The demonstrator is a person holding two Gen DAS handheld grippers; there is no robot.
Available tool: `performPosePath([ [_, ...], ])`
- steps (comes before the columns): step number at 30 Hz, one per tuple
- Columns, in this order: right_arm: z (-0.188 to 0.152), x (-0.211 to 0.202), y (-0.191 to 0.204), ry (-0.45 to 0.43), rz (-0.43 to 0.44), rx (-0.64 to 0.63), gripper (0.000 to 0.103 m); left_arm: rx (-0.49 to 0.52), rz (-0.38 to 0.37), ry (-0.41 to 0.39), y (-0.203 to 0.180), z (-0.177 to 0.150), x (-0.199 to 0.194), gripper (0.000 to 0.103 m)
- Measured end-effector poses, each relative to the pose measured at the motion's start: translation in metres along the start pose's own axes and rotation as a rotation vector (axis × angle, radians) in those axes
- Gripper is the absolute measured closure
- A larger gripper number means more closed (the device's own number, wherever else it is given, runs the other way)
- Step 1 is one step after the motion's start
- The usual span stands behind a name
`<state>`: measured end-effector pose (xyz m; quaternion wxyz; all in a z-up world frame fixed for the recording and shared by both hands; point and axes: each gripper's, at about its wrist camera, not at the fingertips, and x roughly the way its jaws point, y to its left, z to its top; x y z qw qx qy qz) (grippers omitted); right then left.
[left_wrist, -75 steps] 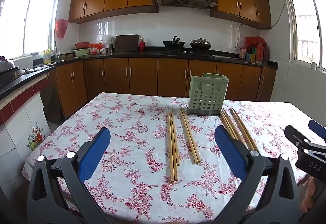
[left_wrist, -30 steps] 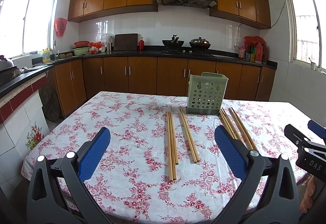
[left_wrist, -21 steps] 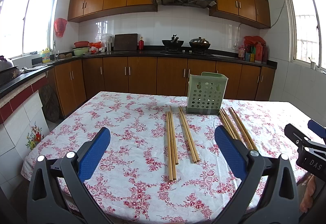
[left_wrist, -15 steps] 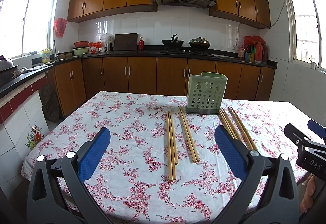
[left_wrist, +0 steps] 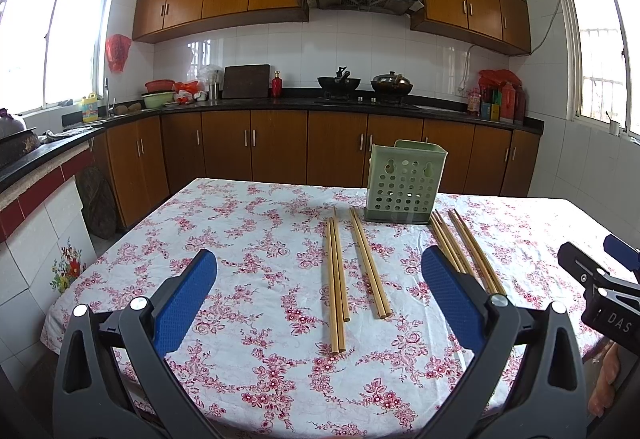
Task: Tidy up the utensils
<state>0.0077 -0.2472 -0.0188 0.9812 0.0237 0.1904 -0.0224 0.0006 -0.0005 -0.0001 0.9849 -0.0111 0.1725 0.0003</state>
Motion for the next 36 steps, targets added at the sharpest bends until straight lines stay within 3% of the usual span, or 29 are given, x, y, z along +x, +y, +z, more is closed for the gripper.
performPosePath([
  [24, -0.003, 0.007, -0.002, 0.016, -0.005, 0.011, 0.004, -0.001, 0.004, 0.022, -0.006, -0.011, 0.015, 0.002],
  [32, 0.004, 0.039, -0.016, 0.092, -0.050, 0.046, 0.004, -0.045, 0.016, 0.122, 0.010, -0.009, 0.041, 0.002],
  [34, 0.007, 0.055, -0.022, 0.136, -0.075, 0.062, 0.007, -0.065, 0.032, 0.164, 0.017, -0.008, 0.055, 0.002],
  [36, 0.010, 0.078, -0.029, 0.204, -0.083, 0.087, 0.021, -0.087, 0.038, 0.211, 0.025, -0.008, 0.070, 0.002],
])
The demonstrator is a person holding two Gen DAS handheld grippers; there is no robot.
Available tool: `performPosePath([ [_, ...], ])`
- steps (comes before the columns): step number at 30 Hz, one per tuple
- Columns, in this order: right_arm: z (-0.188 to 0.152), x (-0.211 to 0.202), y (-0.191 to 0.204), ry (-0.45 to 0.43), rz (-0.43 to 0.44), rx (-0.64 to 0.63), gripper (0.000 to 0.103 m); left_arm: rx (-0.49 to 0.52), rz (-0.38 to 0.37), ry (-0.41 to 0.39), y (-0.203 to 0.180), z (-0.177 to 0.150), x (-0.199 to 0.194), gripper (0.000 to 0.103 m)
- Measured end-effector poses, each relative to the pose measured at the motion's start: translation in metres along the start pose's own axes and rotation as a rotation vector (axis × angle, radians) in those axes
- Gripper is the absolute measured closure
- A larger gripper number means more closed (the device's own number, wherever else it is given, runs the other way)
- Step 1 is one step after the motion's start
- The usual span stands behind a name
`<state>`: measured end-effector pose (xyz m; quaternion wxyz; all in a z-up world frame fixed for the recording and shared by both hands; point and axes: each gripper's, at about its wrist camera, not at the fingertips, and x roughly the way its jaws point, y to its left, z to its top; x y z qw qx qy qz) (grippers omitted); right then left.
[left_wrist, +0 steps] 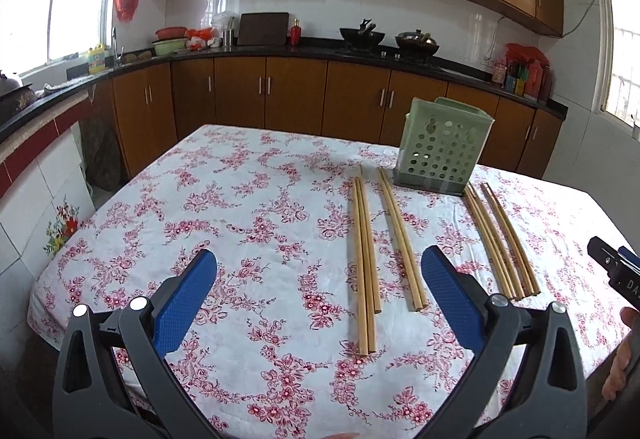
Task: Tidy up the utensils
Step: 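Lower the left tool onto a bamboo chopstick and close it while the right tool grasps another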
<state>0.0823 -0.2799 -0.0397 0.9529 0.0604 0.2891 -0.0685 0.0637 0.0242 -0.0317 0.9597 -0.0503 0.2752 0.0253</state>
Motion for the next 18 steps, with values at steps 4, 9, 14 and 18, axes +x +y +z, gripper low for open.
performPosePath([
  [4, 0.014, 0.049, -0.003, 0.148, 0.021, 0.042, 0.047, -0.036, -0.010, 0.106, 0.014, 0.006, 0.031, 0.002],
  [9, 0.018, 0.114, 0.000, 0.293, 0.058, 0.055, 0.075, -0.028, -0.038, 0.182, 0.019, 0.009, 0.057, 0.023],
  [14, 0.016, 0.152, 0.003, 0.372, 0.050, 0.047, 0.084, -0.028, -0.067, 0.229, 0.019, 0.010, 0.079, 0.029],
  [18, 0.010, 0.156, 0.013, 0.357, 0.004, -0.018, 0.094, -0.014, -0.116, 0.271, 0.012, 0.011, 0.093, 0.044],
])
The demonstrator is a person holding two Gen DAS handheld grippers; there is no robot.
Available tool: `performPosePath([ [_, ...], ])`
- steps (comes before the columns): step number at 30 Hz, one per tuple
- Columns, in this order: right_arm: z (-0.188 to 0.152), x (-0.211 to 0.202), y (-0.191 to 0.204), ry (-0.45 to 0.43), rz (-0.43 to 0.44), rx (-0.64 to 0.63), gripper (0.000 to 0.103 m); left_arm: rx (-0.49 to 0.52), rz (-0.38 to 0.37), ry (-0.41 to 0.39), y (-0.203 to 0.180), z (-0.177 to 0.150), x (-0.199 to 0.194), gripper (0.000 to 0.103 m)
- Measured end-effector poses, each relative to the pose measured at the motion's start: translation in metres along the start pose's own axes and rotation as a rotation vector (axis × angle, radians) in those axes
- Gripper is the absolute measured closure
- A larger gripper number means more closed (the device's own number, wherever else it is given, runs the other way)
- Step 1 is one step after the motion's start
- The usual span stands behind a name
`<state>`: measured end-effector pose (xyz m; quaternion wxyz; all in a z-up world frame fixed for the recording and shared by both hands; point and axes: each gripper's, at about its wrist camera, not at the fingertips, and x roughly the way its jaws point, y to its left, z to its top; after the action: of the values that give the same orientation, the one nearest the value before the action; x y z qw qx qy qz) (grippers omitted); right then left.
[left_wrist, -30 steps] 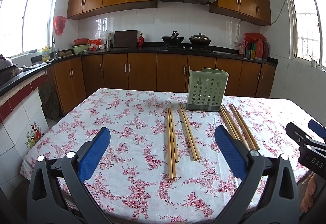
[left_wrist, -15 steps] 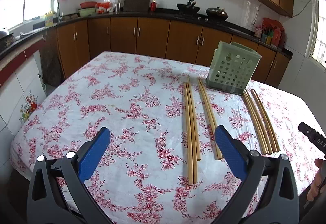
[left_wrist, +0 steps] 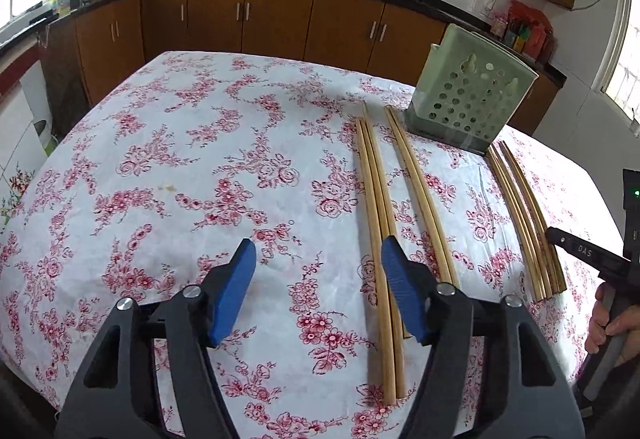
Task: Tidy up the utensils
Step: 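Lower the left tool onto a bamboo chopstick and close it while the right tool grasps another, then lift the held chopstick with the left tool while the right tool lifts its chopstick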
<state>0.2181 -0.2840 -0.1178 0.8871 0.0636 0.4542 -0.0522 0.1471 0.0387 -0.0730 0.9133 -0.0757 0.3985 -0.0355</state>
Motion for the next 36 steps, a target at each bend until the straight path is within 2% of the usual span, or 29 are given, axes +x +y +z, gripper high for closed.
performPosePath([
  [5, 0.001, 0.000, -0.009, -0.012, -0.026, 0.054, 0.095, 0.031, -0.073, 0.077, -0.010, 0.001, 0.020, 0.061],
  [9, 0.000, -0.002, -0.005, -0.015, -0.043, 0.029, 0.095, 0.061, -0.085, 0.118, -0.015, -0.002, 0.031, 0.071],
  [14, 0.000, -0.003, -0.008, -0.016, -0.043, 0.028, 0.095, 0.106, -0.065, 0.122, -0.019, -0.004, 0.034, 0.074],
  [17, 0.000, -0.004, -0.010, -0.018, -0.055, 0.014, 0.095, 0.147, -0.015, 0.111, -0.022, -0.002, 0.034, 0.077],
  [19, 0.000, -0.004, -0.007, -0.022, -0.073, 0.000, 0.095, 0.161, 0.011, 0.119, -0.024, 0.001, 0.039, 0.084],
  [20, 0.000, -0.003, -0.006, -0.023, -0.078, -0.003, 0.094, 0.164, 0.034, 0.119, -0.023, 0.001, 0.041, 0.094],
  [25, 0.008, 0.003, -0.005, -0.024, -0.079, -0.019, 0.093, 0.176, 0.074, 0.107, -0.018, 0.022, 0.059, 0.095],
  [29, 0.021, 0.014, -0.010, -0.032, -0.085, -0.018, 0.095, 0.141, 0.119, 0.080, -0.002, 0.048, 0.078, 0.095],
  [33, 0.039, 0.025, -0.032, -0.039, -0.098, 0.050, 0.095, 0.102, 0.090, 0.070, 0.015, 0.062, 0.085, 0.095],
  [36, 0.044, 0.029, -0.043, -0.040, -0.099, 0.073, 0.095, 0.094, 0.055, 0.069, 0.021, 0.058, 0.081, 0.095],
])
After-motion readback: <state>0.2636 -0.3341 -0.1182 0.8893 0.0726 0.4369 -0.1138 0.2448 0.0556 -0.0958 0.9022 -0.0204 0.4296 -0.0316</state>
